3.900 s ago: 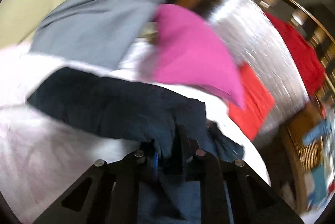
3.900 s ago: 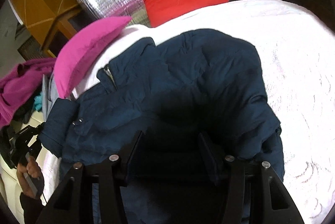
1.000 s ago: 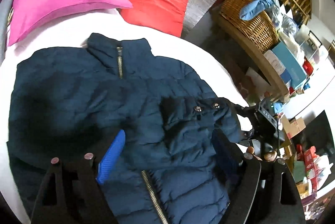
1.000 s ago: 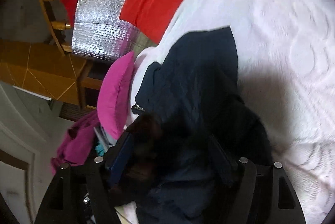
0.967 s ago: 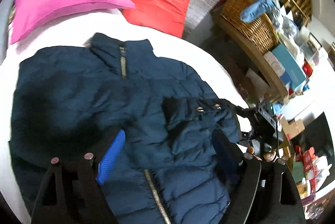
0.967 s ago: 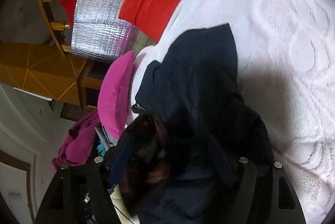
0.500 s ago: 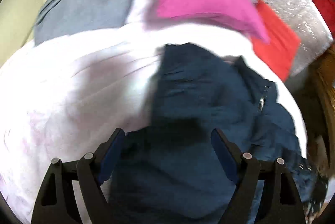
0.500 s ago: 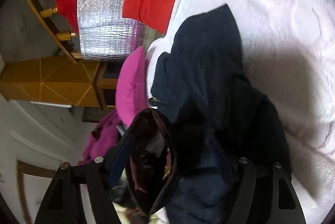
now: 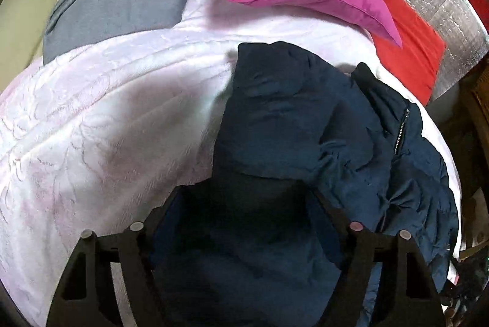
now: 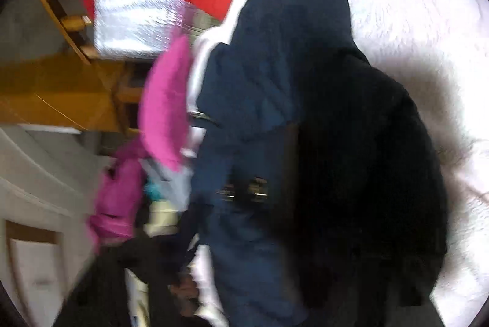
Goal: Fold large clothes
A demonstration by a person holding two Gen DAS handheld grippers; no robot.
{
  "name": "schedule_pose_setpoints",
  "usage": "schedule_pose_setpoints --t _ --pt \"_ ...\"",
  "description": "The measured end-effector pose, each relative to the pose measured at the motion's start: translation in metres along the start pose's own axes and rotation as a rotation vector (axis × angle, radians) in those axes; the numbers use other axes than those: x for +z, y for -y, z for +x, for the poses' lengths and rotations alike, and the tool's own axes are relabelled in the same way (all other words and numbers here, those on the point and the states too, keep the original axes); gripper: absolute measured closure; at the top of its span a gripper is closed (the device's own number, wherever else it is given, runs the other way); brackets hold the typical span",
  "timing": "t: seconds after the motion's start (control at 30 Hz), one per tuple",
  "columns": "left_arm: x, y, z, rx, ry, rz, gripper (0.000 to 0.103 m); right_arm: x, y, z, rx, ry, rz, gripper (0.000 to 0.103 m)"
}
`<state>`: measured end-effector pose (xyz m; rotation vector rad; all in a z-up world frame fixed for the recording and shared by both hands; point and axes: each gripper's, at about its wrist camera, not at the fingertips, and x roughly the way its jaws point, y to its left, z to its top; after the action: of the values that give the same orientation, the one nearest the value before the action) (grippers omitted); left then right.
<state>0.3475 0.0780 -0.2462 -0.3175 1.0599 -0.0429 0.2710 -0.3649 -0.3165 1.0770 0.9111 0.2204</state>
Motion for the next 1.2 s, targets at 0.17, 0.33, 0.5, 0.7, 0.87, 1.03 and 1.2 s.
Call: schedule_pose_setpoints --t 0.17,0.33,0.5,0.7,0.87,1.03,1.2 --pt "0.003 0.003 -0.002 -0.026 0.008 -0.025 0.026 0.0 -0.063 -0.027 -0.124 0.256 -0.33 0.087" --pt "-0.003 0.025 -0.002 0.014 0.032 0.044 0.026 0.008 -0.086 -0.017 -0.31 0.385 -0.524 0.087" --pt "-0.004 0.031 0.008 0.066 0.021 0.08 0.024 0.034 -0.034 0.013 -0.305 0.236 -0.38 0.076" --pt "0.004 0.024 -0.001 0.047 0.041 0.029 0.025 0.031 -0.041 -0.021 -0.225 0.252 -0.318 0.032" --pt "0.005 0.039 -0.03 0.132 0.181 0.112 0.025 0.027 -0.051 -0.055 -0.232 0.363 -0.329 0.038" --pt "0.002 0.056 -0.037 0.069 0.227 0.172 0.025 0.009 -0.081 -0.045 -0.15 0.322 -0.428 0.054" --pt "-0.007 0.084 -0.033 0.035 0.234 0.303 0.024 -0.013 -0.094 -0.002 -0.124 0.173 -0.511 0.062"
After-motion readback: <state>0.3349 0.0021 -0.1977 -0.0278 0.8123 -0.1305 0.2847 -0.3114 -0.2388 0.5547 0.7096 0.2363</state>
